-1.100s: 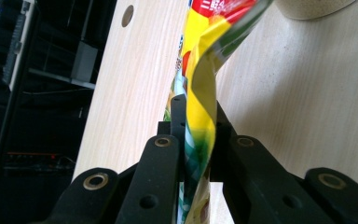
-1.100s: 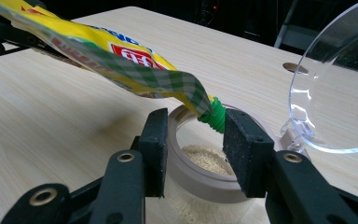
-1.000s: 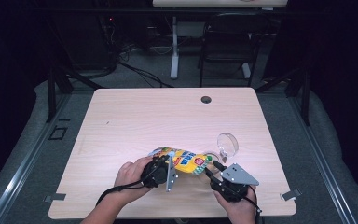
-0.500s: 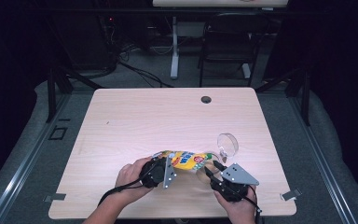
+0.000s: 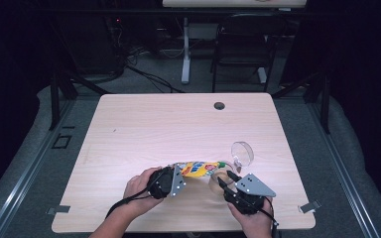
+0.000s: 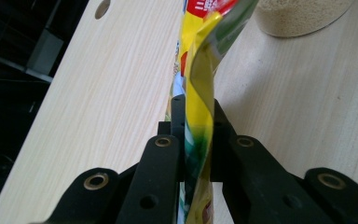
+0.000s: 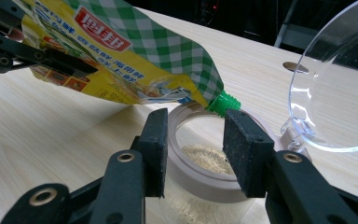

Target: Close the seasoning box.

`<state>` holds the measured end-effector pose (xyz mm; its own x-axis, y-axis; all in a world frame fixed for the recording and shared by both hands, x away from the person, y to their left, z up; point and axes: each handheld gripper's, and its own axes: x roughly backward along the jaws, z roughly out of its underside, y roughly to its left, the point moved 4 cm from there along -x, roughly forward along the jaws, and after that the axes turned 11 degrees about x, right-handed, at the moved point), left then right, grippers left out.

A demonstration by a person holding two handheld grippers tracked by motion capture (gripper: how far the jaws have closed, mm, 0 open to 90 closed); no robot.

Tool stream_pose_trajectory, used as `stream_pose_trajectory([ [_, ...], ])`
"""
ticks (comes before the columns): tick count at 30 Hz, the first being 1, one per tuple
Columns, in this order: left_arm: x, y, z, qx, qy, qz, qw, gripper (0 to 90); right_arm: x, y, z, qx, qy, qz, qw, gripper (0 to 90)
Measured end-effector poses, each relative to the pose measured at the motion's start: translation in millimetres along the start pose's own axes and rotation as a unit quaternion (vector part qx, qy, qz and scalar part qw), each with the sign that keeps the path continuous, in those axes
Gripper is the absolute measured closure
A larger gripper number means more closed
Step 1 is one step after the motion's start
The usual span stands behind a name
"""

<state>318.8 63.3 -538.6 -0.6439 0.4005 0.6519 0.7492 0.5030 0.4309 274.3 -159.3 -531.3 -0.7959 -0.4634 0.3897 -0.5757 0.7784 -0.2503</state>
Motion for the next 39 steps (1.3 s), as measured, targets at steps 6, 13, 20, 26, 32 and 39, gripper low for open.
stream_pose_trajectory([
  [6,-1.4,0.3,2.6,0.014,-0.003,0.013,0.9998,86.1,-0.1,0.1,0.2,0.0,0.001,-0.001,1.0,60.5],
  [13,-1.9,0.9,3.4,0.022,-0.01,0.017,0.9996,86.1,-0.8,0.2,0.5,-0.003,-0.001,-0.001,1.0,60.5],
  [20,-2.4,2.3,4.6,0.033,-0.014,0.023,0.9991,86.2,-0.9,-0.1,0.6,-0.005,-0.002,0.0,1.0,60.5],
  [26,-2.8,4.1,7.1,0.052,-0.018,0.032,0.998,86.2,-0.4,-0.9,0.9,-0.004,0.0,0.0,1.0,60.5],
  [32,-2.8,6.7,8.8,0.069,-0.02,0.04,0.9966,86.2,-1.1,-0.3,0.8,-0.004,-0.002,0.0,1.0,60.5],
  [39,-3.3,9.6,11.7,0.099,-0.026,0.05,0.9935,86.1,-1.1,-0.1,1.1,-0.002,0.0,-0.001,1.0,60.2],
])
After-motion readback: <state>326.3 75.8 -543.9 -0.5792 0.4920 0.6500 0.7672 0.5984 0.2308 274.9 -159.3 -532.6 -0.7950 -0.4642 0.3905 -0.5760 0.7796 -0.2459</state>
